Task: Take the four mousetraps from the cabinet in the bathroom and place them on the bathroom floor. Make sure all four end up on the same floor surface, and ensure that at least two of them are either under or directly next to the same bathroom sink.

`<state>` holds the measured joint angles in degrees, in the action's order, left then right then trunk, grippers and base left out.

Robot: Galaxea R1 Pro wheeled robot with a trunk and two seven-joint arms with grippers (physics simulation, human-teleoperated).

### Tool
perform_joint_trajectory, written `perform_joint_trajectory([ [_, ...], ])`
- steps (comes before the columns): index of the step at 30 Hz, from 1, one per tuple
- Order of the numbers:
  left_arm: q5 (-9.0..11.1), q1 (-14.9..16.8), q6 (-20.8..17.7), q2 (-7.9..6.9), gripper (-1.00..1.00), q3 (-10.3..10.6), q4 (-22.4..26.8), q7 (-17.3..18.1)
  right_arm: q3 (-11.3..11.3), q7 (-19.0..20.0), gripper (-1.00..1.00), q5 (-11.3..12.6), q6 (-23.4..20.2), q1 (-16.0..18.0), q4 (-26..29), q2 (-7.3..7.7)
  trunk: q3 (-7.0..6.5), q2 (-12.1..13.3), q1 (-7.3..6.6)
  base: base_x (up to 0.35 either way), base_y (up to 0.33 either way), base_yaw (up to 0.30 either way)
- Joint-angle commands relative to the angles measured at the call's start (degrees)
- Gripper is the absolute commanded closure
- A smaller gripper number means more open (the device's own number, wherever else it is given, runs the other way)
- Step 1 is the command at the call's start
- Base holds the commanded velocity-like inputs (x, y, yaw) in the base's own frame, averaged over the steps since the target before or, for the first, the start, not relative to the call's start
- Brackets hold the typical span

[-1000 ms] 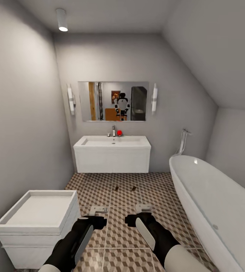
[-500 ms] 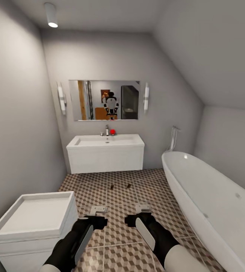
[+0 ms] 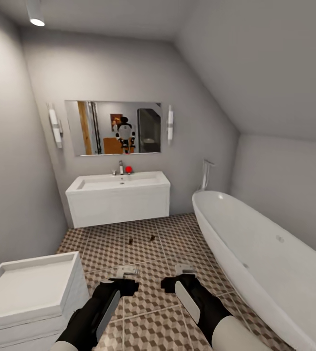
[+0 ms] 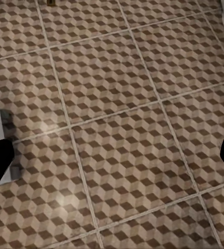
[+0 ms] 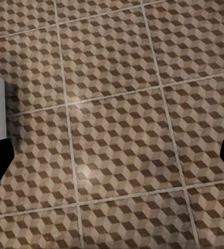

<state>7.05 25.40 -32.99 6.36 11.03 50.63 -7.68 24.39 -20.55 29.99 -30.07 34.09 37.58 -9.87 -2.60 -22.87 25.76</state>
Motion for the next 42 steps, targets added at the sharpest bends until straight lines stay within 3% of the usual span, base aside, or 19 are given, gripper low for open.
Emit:
perform_joint_trajectory([
  [1, 0.62, 0.00, -0.23, -0.03, -1.00, 0.13, 0.09, -0.50, 0.29, -0.55, -1.00, 0.59, -0.08, 0.04, 0.04, 0.03, 0.06, -0.05, 0.02, -0.004, 0.011, -0.265],
  [26, 0.60, 0.00, -0.23, -0.03, -1.00, 0.13, 0.09, -0.49, 0.30, -0.54, -1.00, 0.59, -0.11, 0.07, 0.04, 0.03, 0.46, -0.05, 0.02, -0.002, 0.002, -0.276],
  [42, 0.64, 0.00, -0.23, -0.03, -1.00, 0.13, 0.25, -0.42, 0.24, -0.54, -1.00, 0.54, 0.16, 0.03, 0.04, 0.06, -0.17, -0.05, 0.02, -0.033, 0.017, -0.254],
])
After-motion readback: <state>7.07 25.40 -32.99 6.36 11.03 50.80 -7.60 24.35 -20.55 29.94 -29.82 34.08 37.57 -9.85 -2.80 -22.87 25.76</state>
